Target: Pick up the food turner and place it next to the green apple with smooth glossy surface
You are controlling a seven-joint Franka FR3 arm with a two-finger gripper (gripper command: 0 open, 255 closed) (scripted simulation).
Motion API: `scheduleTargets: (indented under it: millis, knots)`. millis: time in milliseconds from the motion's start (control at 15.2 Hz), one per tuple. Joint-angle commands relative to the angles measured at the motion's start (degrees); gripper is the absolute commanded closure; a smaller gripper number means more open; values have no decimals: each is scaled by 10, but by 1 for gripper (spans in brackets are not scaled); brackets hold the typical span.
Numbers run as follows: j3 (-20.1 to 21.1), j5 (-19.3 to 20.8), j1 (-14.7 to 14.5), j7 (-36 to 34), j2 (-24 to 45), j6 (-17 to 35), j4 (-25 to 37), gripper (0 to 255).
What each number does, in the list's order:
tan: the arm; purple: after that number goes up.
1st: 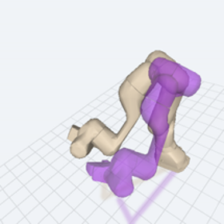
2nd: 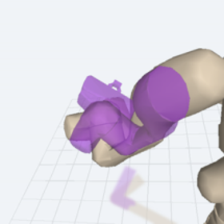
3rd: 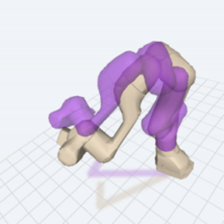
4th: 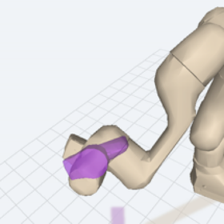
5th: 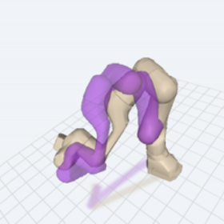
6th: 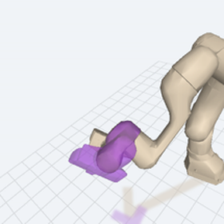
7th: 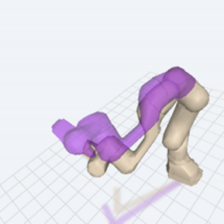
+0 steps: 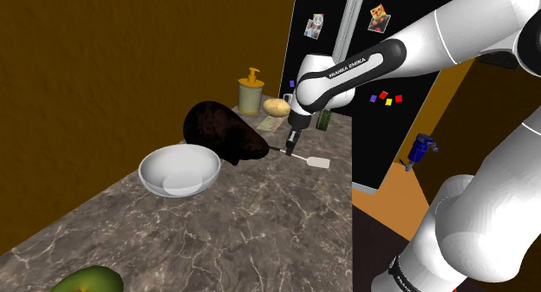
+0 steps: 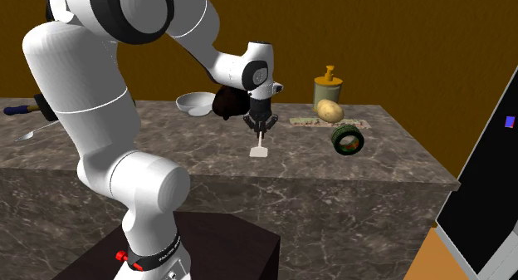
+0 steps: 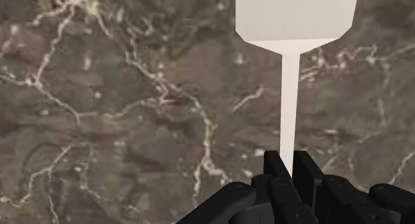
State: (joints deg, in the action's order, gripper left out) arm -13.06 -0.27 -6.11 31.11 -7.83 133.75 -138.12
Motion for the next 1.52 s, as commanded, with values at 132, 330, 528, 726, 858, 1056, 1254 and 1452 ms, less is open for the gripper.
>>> scheduleTargets:
  millis: [132, 330, 528, 726, 858, 1056, 1254, 1452]
  knots:
    - [1, 3, 0, -2, -9, -16, 7, 255]
    - [2, 6, 1, -6, -22, -41, 19, 255]
    - [3, 9, 1, -9, -34, -65, 32, 255]
    - [5, 12, 2, -11, -45, -89, 46, 255]
    - [6, 13, 2, -13, -51, -105, 55, 255]
    - [7, 14, 2, -14, -59, -129, 71, 255]
    - [8, 16, 2, -16, -67, -153, 88, 255]
    - [9, 16, 2, -17, -73, -177, 106, 255]
